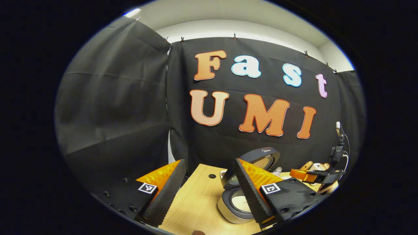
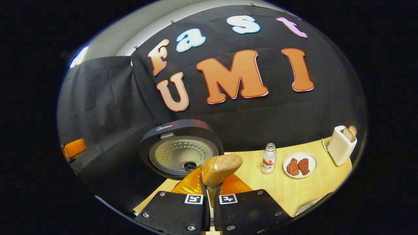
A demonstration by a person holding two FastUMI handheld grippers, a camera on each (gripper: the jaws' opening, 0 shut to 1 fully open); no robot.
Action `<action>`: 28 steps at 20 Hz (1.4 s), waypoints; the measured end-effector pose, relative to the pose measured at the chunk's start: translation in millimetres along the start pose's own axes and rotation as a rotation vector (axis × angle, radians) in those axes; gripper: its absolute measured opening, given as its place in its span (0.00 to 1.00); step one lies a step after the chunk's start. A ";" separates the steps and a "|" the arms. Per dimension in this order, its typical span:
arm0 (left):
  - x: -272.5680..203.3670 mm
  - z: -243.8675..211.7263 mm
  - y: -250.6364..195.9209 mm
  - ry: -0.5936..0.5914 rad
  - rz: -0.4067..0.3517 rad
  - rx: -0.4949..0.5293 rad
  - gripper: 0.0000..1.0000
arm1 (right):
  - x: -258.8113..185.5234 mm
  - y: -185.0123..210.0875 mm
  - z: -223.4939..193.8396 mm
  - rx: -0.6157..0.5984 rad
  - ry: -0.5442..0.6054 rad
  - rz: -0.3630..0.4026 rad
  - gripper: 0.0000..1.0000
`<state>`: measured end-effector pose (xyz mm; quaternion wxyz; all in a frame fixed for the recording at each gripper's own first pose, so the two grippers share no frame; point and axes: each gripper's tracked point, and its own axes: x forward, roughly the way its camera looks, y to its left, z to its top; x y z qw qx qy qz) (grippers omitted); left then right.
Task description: Close the left gripper, press the button to open the rice cooker; take a wooden spoon from the chopstick holder with the right hand, scoop a spoonful of rice and pour it into the rice cooker, then put the wooden spoon back into the chopstick holder.
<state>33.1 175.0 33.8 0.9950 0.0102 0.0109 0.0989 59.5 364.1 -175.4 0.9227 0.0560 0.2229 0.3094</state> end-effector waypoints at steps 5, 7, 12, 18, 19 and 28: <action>-0.4 6.0 -21.9 -0.023 0.000 -0.013 1.00 | -33.3 -53.8 12.6 0.174 -0.015 -0.018 0.04; -0.6 7.6 -33.1 -0.031 -0.005 0.000 1.00 | -52.1 -80.9 19.7 0.213 -0.030 -0.046 0.04; 0.6 12.5 -70.9 -0.050 -0.049 0.005 1.00 | -101.1 -158.4 16.0 0.269 -0.056 -0.161 0.04; 2.2 6.3 -110.5 -0.041 -0.102 -0.013 1.00 | -157.6 -249.0 -19.2 0.331 -0.050 -0.322 0.04; 2.2 4.5 -116.6 -0.038 -0.109 -0.013 1.00 | -164.0 -260.7 -27.0 0.341 -0.045 -0.344 0.04; 0.0 4.7 -140.5 -0.033 -0.129 -0.005 1.00 | -166.6 -322.9 -99.3 0.419 0.009 -0.436 0.04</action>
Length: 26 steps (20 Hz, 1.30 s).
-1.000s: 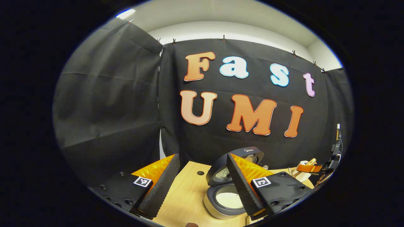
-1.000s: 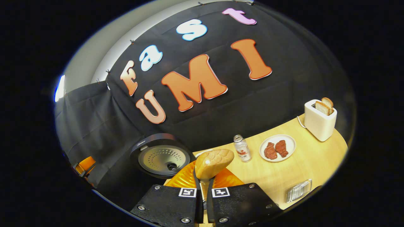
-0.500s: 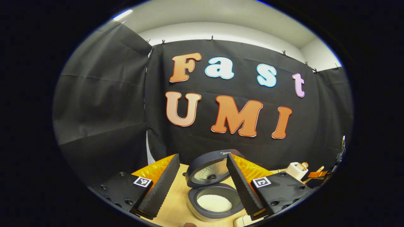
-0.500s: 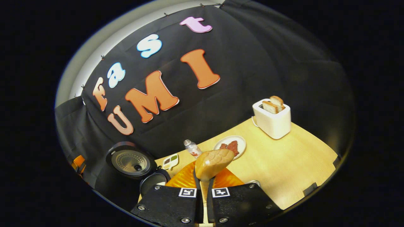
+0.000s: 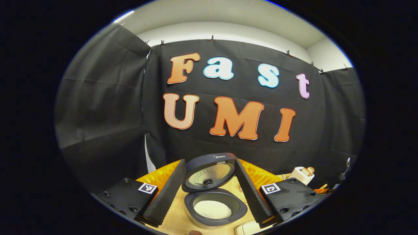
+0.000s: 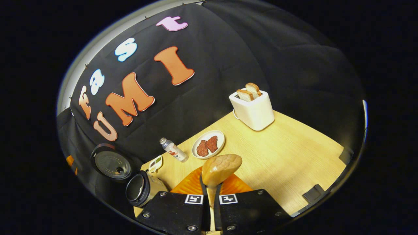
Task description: Close the left gripper, press the button to open the rice cooker; take a wooden spoon from the chopstick holder with the right hand, scoop a spoonful of rice and pour it into the rice cooker, then put the wooden spoon back into the chopstick holder.
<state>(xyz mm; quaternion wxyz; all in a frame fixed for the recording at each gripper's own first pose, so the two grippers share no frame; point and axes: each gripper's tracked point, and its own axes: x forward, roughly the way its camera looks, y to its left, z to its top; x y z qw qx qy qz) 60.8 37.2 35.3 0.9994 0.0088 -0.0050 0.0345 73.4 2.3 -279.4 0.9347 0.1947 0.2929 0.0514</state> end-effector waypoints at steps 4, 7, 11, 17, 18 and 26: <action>-4.7 4.9 5.5 -0.003 0.024 0.018 1.00 | 23.5 -11.4 -23.8 0.004 0.050 -0.013 0.04; -6.4 6.2 10.1 -0.002 0.041 0.036 1.00 | 39.9 -15.6 -37.3 -0.007 0.073 -0.019 0.04; -6.3 4.3 13.7 0.002 0.049 0.045 1.00 | 50.3 -18.2 -56.8 -0.027 0.124 -0.030 0.04; -0.1 3.5 19.0 0.011 0.062 0.040 1.00 | 49.5 -24.9 -53.3 0.012 0.123 -0.077 0.10; 1.2 1.4 19.4 0.016 0.062 0.038 1.00 | 48.2 -24.6 -51.5 0.009 0.121 -0.081 0.27; 31.2 8.3 13.1 0.033 0.046 0.023 1.00 | 25.0 -19.3 -1.3 -0.131 0.030 -0.155 0.95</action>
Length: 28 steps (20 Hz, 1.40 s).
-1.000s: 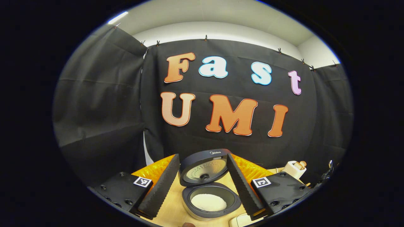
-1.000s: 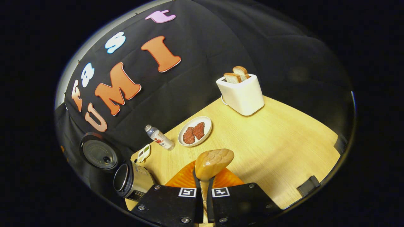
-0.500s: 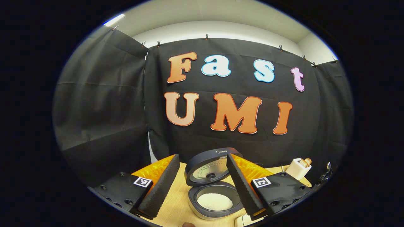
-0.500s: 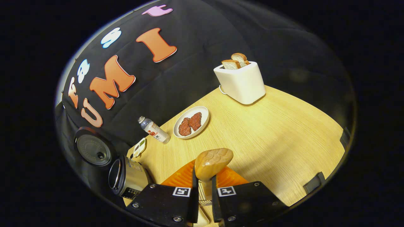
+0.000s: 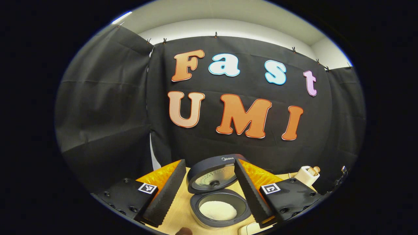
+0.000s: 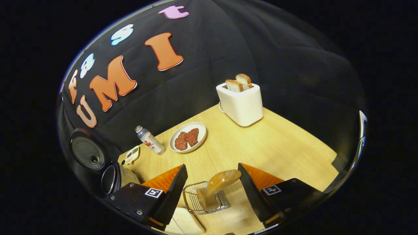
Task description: Close the left gripper, press the button to open the rice cooker; take a wooden spoon from the chopstick holder with the right hand, scoop a spoonful of rice and pour it into the rice cooker, then put the wooden spoon back into the chopstick holder.
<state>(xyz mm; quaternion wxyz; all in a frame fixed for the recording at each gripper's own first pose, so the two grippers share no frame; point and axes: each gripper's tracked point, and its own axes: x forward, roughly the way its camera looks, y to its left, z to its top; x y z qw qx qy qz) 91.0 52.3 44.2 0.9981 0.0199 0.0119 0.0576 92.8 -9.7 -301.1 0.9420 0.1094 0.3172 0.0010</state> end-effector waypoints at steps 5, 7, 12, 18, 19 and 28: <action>45.1 36.8 -12.9 -0.033 -0.014 0.028 1.00 | -32.4 8.0 41.6 -0.060 -0.088 0.008 0.95; 69.7 46.6 -21.6 -0.035 -0.031 0.029 1.00 | -44.8 6.2 58.4 -0.077 -0.130 -0.006 0.95; 137.8 37.1 -43.7 0.038 -0.072 0.059 1.00 | -71.6 -3.3 80.7 -0.057 -0.194 -0.035 0.95; 188.0 -19.1 -40.2 0.172 -0.070 0.019 1.00 | -127.2 2.3 128.8 -0.138 -0.323 -0.043 0.94; 194.2 -27.9 -38.6 0.187 -0.064 0.025 1.00 | -136.3 4.7 138.1 -0.152 -0.345 -0.042 0.94; 197.4 -67.8 -49.4 0.261 -0.126 -0.053 1.00 | -193.4 39.7 190.2 -0.201 -0.468 0.038 0.94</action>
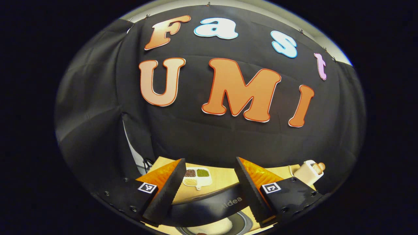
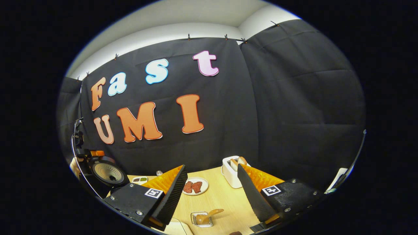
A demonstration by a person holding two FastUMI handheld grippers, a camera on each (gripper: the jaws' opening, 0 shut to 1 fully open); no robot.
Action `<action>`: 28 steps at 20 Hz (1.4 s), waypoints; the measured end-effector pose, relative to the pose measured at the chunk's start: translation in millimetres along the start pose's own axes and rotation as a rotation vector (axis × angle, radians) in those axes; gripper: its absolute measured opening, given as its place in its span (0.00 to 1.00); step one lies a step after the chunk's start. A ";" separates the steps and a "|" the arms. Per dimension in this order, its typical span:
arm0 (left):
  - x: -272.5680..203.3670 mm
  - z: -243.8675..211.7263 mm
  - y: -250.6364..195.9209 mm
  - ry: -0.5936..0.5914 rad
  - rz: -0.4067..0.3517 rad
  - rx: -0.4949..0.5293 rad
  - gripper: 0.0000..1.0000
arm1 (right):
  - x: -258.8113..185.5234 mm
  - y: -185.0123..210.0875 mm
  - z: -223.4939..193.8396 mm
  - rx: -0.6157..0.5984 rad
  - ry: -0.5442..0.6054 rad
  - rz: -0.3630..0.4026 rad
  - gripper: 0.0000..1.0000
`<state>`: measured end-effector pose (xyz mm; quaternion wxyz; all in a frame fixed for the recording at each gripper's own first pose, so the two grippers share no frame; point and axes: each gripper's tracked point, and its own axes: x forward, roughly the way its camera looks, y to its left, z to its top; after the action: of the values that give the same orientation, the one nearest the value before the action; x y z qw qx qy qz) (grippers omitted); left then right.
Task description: Close the left gripper, press the button to open the rice cooker; take a wooden spoon from the chopstick holder with the right hand, scoop a spoonful of rice and pour it into the rice cooker, then put the wooden spoon back into the chopstick holder.
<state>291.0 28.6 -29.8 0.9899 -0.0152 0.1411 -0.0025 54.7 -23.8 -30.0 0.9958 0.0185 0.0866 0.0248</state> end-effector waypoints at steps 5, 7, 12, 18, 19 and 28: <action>-30.0 -25.8 -18.1 0.006 -0.007 0.064 1.00 | -1.6 14.4 1.9 -0.043 0.001 0.050 0.94; -43.1 -41.3 -26.2 0.010 -0.002 0.098 1.00 | -1.5 18.4 2.4 -0.054 0.006 0.068 0.95; -70.8 -99.3 -45.5 0.023 0.011 0.133 1.00 | -5.3 32.9 1.7 -0.033 0.004 0.146 0.95; -84.2 -175.8 -37.8 0.065 0.063 0.028 1.00 | -12.8 31.4 -13.3 -0.035 0.038 0.183 0.95; -86.3 -182.3 -30.6 0.056 0.092 0.034 1.00 | -14.0 30.2 -15.9 -0.040 0.046 0.185 0.95; -84.7 -245.9 -36.9 0.080 0.125 0.171 1.00 | -14.6 35.7 -36.2 -0.073 0.091 0.231 0.94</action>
<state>140.9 -14.7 -241.0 0.9793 0.0782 0.1807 0.0464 32.4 12.3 -61.7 0.9813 -0.0092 0.1280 0.1433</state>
